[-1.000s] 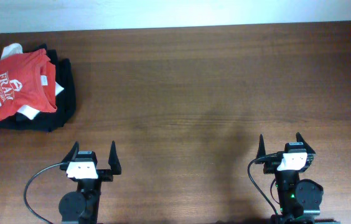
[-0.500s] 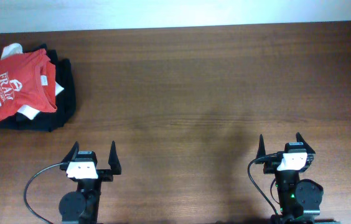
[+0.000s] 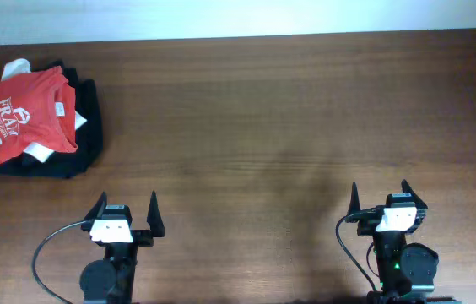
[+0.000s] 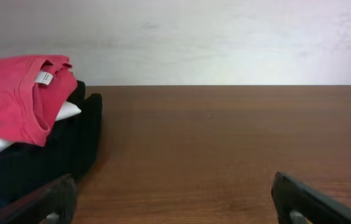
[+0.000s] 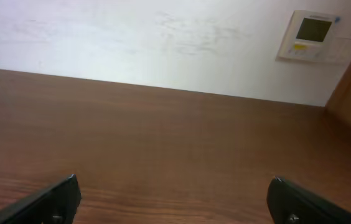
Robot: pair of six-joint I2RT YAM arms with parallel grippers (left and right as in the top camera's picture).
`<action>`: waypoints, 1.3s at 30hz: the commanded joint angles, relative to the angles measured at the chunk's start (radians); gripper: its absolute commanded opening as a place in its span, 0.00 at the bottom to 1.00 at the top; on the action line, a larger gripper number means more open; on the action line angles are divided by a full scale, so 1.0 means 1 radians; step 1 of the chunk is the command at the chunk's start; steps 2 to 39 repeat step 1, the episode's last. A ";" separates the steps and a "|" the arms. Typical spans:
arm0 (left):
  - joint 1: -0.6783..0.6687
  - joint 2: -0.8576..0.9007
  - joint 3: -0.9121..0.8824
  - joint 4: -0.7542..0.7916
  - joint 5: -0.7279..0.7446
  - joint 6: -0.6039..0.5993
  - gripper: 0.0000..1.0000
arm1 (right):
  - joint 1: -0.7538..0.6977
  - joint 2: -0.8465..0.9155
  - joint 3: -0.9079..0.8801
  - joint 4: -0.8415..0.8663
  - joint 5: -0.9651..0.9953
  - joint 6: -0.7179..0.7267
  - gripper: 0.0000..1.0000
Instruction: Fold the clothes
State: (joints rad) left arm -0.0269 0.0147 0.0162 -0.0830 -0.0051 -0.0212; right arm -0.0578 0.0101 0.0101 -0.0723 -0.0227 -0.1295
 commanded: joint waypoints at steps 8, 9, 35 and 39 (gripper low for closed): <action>-0.003 -0.010 -0.007 0.000 -0.006 0.018 0.99 | 0.006 -0.006 -0.005 -0.006 0.009 0.010 0.99; -0.003 -0.010 -0.007 0.000 -0.006 0.018 0.99 | 0.006 -0.006 -0.005 -0.006 0.009 0.010 0.99; -0.003 -0.010 -0.007 0.000 -0.006 0.018 0.99 | 0.006 -0.006 -0.005 -0.006 0.009 0.010 0.99; -0.003 -0.010 -0.007 0.000 -0.006 0.018 0.99 | 0.006 -0.006 -0.005 -0.006 0.009 0.010 0.99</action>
